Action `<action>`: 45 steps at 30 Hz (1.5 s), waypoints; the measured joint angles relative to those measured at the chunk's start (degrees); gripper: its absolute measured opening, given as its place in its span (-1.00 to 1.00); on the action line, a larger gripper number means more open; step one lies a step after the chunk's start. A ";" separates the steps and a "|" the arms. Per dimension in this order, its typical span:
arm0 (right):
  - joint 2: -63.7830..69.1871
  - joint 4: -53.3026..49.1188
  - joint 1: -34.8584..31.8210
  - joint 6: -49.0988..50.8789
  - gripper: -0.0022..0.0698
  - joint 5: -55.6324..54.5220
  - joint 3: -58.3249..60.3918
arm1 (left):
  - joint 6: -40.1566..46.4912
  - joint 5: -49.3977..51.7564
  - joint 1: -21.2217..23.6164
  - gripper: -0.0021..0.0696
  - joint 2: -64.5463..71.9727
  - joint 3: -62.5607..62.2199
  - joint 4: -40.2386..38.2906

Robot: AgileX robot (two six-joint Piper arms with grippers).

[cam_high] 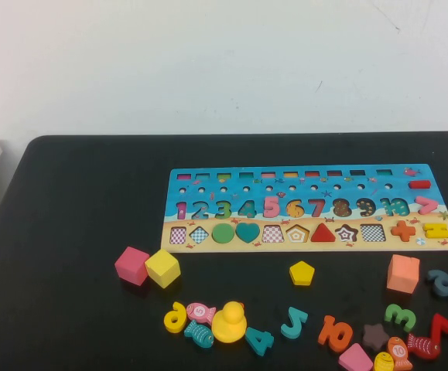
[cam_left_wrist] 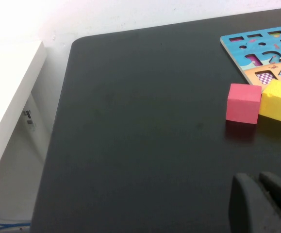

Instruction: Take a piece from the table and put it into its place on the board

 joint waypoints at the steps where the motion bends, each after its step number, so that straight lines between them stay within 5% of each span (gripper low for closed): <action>1: 0.00 0.00 0.00 0.00 -0.89 0.10 0.00 | 0.00 0.00 0.00 -0.95 0.00 0.00 0.00; 22: 0.00 -0.82 0.00 -0.10 -0.89 -1.92 0.11 | 0.00 0.00 0.00 -0.95 0.00 0.00 0.00; 34: 0.00 -2.22 0.00 -0.24 -0.89 -35.80 0.47 | -0.18 0.00 0.00 -0.95 0.00 0.00 0.00; 45: 0.00 -0.46 0.00 0.93 -0.89 -52.04 0.47 | -0.40 0.00 0.00 -0.95 0.00 0.00 0.00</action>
